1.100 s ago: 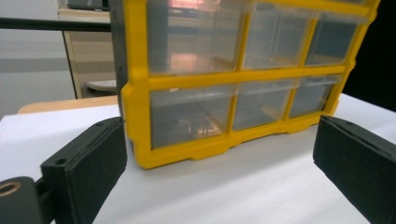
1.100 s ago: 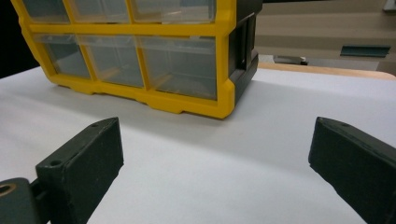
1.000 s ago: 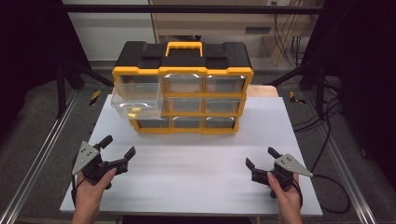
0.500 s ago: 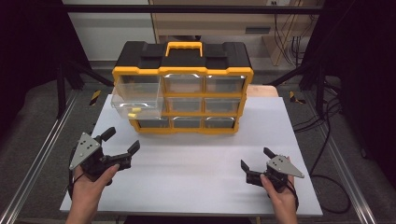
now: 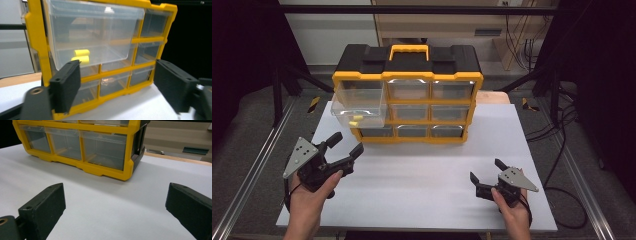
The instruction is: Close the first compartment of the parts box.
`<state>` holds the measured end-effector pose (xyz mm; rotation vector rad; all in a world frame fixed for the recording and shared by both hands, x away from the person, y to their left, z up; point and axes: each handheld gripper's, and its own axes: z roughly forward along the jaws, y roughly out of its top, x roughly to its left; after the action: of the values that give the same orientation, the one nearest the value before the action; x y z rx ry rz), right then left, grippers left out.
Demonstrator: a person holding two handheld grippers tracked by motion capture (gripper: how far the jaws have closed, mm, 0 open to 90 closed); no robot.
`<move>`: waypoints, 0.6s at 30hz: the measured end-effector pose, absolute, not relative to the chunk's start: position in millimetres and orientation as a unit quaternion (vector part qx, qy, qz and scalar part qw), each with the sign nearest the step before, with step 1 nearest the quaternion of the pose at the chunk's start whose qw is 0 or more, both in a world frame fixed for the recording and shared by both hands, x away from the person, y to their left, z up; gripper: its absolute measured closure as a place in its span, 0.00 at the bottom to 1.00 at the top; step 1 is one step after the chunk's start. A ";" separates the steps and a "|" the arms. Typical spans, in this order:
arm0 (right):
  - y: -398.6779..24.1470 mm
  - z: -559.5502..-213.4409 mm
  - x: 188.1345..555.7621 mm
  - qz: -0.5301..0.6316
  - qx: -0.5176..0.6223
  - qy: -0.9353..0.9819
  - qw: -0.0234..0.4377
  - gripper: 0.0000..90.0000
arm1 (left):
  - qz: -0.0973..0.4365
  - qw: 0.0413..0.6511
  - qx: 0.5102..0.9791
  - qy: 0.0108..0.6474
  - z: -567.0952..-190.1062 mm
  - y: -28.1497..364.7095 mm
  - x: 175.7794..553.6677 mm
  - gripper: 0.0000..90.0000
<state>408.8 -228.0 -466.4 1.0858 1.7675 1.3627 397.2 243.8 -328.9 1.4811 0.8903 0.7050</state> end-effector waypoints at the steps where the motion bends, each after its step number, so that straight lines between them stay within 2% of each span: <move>1: -228.2 -466.5 408.7 0.519 0.414 0.674 0.324 0.03 | 0.306 0.595 0.638 0.380 -327.8 242.8 397.0 0.32; 5: -228.2 -467.4 408.6 0.518 0.414 0.675 0.324 0.04 | 0.313 0.589 0.644 0.374 -325.1 238.9 398.1 0.41; 14: -226.2 -468.1 407.2 0.517 0.412 0.678 0.321 0.03 | 0.314 0.591 0.642 0.374 -321.1 231.5 400.8 0.55; 18: -224.9 -468.5 407.3 0.518 0.409 0.681 0.318 0.03 | 0.325 0.582 0.647 0.370 -321.2 226.9 403.3 0.65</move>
<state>407.3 -224.9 -468.5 1.0762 1.7904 1.3613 403.3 226.9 -321.2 1.5119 0.8634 0.7601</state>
